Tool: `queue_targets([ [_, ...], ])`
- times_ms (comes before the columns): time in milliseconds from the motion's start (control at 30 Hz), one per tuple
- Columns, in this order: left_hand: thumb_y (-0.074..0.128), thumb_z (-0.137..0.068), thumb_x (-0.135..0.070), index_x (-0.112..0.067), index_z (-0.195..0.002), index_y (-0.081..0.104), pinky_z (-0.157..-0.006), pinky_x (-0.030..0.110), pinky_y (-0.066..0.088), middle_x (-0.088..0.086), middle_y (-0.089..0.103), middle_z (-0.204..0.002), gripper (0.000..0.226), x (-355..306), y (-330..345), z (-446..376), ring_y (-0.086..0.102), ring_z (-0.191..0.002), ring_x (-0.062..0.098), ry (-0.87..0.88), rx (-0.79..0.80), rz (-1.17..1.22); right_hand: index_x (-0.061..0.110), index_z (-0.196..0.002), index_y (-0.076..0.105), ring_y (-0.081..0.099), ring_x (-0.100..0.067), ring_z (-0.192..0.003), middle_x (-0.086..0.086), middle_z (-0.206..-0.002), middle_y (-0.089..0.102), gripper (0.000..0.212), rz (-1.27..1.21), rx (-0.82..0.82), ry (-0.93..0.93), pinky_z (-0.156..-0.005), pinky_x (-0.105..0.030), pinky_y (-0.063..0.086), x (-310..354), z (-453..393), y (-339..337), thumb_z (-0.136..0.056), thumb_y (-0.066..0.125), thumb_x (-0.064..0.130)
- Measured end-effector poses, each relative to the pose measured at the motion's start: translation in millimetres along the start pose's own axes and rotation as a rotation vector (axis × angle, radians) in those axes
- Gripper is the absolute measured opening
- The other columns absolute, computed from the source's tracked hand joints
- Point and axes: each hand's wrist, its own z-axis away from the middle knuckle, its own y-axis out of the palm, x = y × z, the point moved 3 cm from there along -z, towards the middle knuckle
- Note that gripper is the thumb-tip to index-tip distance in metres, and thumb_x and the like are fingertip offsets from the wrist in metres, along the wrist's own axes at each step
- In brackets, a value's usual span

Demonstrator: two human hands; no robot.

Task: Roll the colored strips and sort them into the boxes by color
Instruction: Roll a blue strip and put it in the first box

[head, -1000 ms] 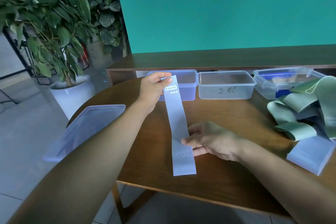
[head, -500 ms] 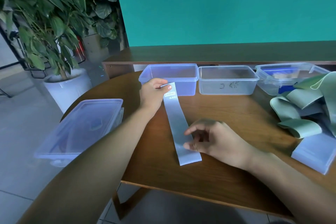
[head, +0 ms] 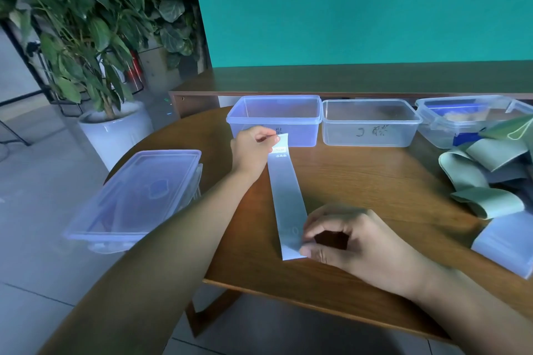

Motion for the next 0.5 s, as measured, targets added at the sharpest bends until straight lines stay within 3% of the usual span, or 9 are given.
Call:
queue_targets([
  [200,0.076,-0.088,-0.023,-0.017,-0.098,0.076,-0.077,0.021,0.057,-0.005,0.075,-0.088,0.011,3.4,3.8,-3.2,0.070,-0.070,0.004,-0.056,-0.038,-0.060,0.028,-0.098,0.077,0.064,-0.002,-0.107,0.021,-0.103,0.068,0.024,0.091,-0.019,-0.055,-0.092,-0.024,0.052,1.8,9.3,-0.9,-0.091,0.070,0.050],
  [367,0.077,-0.086,-0.022,-0.016,-0.104,0.076,-0.093,0.033,0.057,-0.002,0.075,-0.102,0.019,9.4,3.3,-5.1,0.071,-0.091,0.013,-0.109,-0.012,-0.102,0.032,-0.108,0.074,0.061,0.001,-0.112,0.024,-0.110,0.066,0.033,0.126,-0.001,-0.051,-0.095,-0.025,0.052,1.9,11.1,-1.5,-0.089,0.065,0.057],
  [500,0.077,-0.085,-0.023,-0.016,-0.108,0.075,-0.095,0.037,0.056,-0.002,0.074,-0.107,0.024,9.6,-3.2,3.2,0.070,-0.095,0.016,-0.125,-0.027,-0.108,0.031,-0.104,0.074,0.062,-0.001,-0.110,0.023,-0.108,0.065,0.033,0.133,0.016,-0.062,-0.093,-0.028,0.052,2.6,9.9,0.0,-0.090,0.064,0.059],
])
